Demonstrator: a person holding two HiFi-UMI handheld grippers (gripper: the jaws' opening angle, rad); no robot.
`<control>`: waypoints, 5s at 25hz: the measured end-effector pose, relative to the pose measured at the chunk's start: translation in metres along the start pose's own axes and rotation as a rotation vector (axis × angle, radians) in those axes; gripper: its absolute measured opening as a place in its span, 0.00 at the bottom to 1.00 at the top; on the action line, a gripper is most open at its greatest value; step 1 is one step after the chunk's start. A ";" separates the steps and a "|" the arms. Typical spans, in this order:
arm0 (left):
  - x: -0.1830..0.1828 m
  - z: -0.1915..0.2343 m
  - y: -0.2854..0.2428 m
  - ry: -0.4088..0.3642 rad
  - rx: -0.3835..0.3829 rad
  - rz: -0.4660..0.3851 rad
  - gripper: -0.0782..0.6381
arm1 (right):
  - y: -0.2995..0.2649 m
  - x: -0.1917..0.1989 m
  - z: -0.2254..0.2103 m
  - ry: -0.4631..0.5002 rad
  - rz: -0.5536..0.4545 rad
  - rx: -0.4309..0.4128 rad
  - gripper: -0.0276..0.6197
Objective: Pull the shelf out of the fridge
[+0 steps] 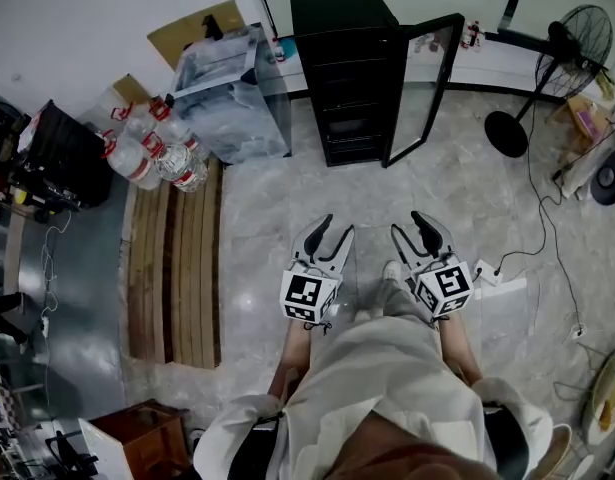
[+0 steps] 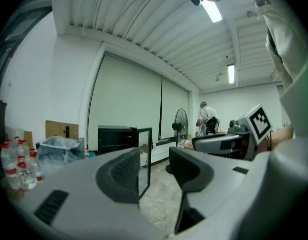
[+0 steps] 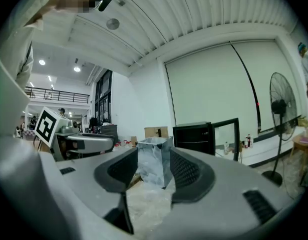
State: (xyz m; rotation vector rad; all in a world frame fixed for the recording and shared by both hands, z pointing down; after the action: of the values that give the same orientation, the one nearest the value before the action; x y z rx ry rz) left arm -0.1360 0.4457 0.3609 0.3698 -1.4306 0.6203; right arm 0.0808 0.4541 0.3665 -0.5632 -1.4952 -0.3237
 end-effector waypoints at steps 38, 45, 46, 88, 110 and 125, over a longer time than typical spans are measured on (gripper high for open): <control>-0.045 0.064 -0.193 -0.007 -0.118 0.011 0.37 | -0.154 -0.020 -0.173 -0.068 0.016 -0.159 0.37; -0.049 0.063 -0.228 -0.012 -0.146 0.017 0.37 | -0.175 -0.021 -0.207 -0.077 0.015 -0.202 0.37; -0.049 0.063 -0.231 -0.010 -0.149 0.017 0.37 | -0.177 -0.022 -0.210 -0.077 0.013 -0.208 0.37; -0.060 0.190 -0.347 0.023 -0.073 0.015 0.37 | -0.316 -0.032 -0.267 -0.117 0.033 -0.124 0.39; -0.046 0.294 -0.408 0.100 0.053 0.033 0.34 | -0.414 -0.026 -0.268 -0.152 0.073 0.007 0.39; -0.021 0.315 -0.446 0.204 0.048 0.043 0.34 | -0.451 0.000 -0.299 -0.273 0.100 -0.017 0.39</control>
State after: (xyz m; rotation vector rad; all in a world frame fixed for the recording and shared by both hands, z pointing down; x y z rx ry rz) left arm -0.1214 -0.0950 0.4354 0.3051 -1.2334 0.7082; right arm 0.0919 -0.0815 0.4403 -0.7146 -1.7205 -0.1862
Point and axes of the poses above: the fingertips, and each gripper's own axes: y backward along the fingers, z to its left, x out of its underside, the point moved 8 cm from there along y, backward along the fingers, and after that the axes turned 5 degrees about y, right-handed, at the moved point
